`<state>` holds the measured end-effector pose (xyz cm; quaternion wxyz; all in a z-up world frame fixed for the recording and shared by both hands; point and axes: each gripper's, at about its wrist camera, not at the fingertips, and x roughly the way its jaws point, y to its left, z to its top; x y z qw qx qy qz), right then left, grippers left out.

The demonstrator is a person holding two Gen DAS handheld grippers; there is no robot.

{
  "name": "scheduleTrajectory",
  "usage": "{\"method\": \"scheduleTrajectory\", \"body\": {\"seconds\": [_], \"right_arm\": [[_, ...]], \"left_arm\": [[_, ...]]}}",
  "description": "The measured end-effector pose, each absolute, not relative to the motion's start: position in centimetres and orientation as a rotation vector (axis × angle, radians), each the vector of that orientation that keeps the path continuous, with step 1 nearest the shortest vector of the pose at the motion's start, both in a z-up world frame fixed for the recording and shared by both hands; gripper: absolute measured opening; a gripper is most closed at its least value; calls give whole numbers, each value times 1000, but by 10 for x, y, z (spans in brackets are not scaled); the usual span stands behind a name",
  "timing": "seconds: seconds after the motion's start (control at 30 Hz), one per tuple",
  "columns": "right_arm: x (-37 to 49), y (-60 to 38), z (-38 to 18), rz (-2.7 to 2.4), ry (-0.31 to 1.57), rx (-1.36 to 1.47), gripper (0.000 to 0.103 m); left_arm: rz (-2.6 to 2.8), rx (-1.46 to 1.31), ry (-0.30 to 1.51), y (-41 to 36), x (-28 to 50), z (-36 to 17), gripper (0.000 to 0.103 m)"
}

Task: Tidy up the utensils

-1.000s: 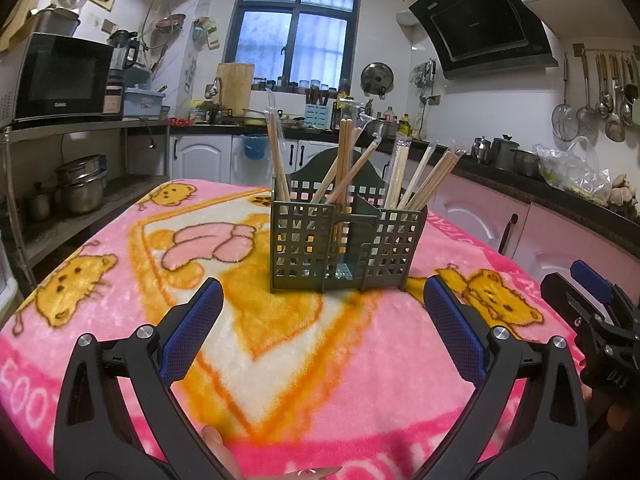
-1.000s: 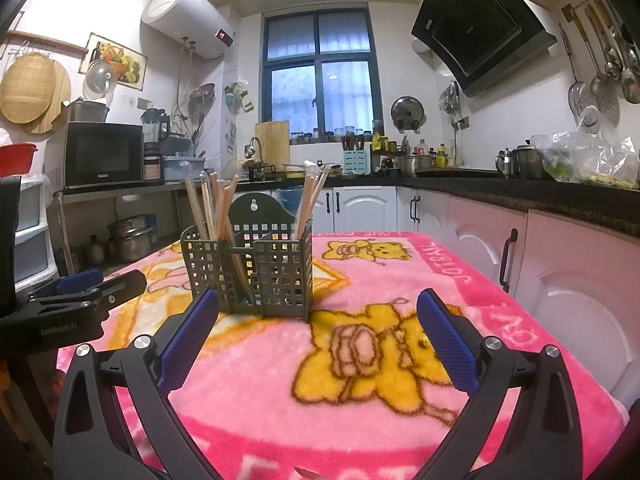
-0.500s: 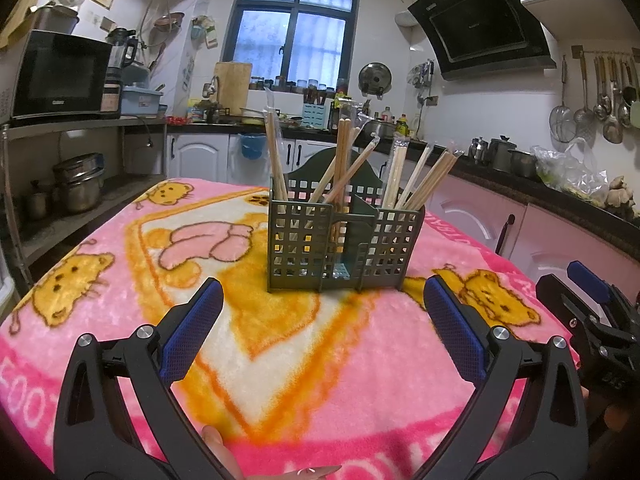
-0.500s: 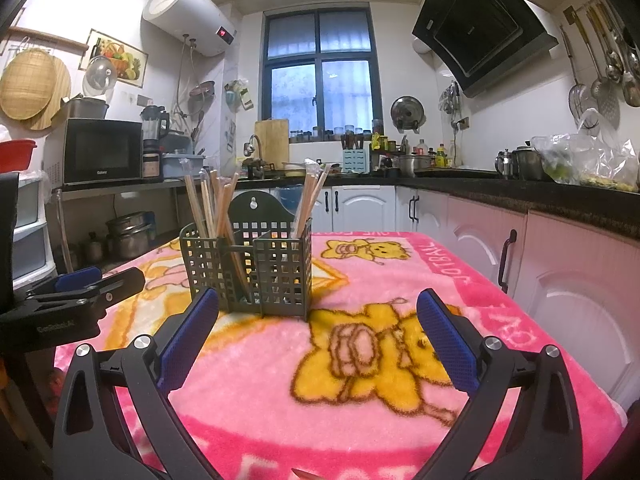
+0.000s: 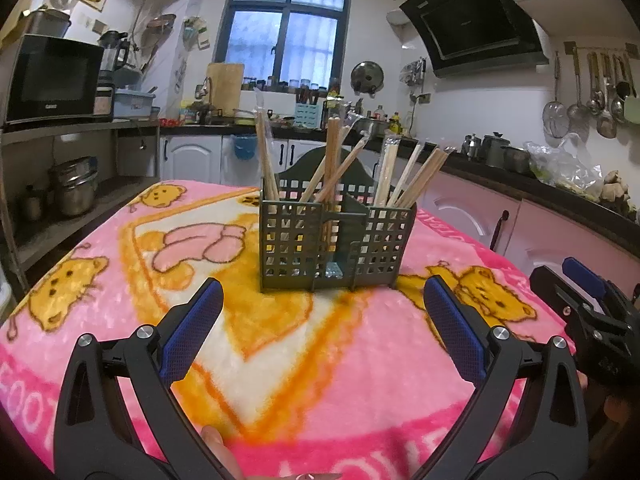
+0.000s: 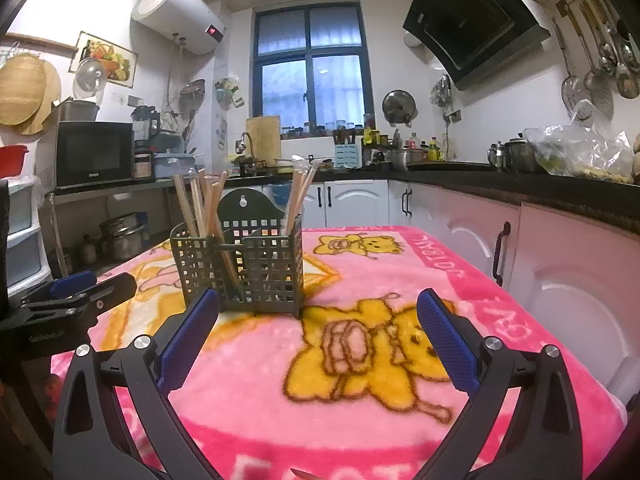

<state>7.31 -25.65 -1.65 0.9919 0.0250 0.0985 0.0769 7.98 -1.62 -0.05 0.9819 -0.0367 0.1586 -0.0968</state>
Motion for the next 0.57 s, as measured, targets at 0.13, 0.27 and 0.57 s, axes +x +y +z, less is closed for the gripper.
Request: {"method": "scheduleTrajectory", "body": {"seconds": [0.13, 0.27, 0.57], "right_arm": [[72, -258, -16, 154, 196, 48, 96], [72, -257, -15, 151, 191, 50, 96], [89, -271, -9, 165, 306, 71, 96]], "left_arm": [[-185, -58, 305, -19, 77, 1, 92], [-184, -53, 293, -19, 75, 2, 92], [-170, -143, 391, 7, 94, 10, 92]]}}
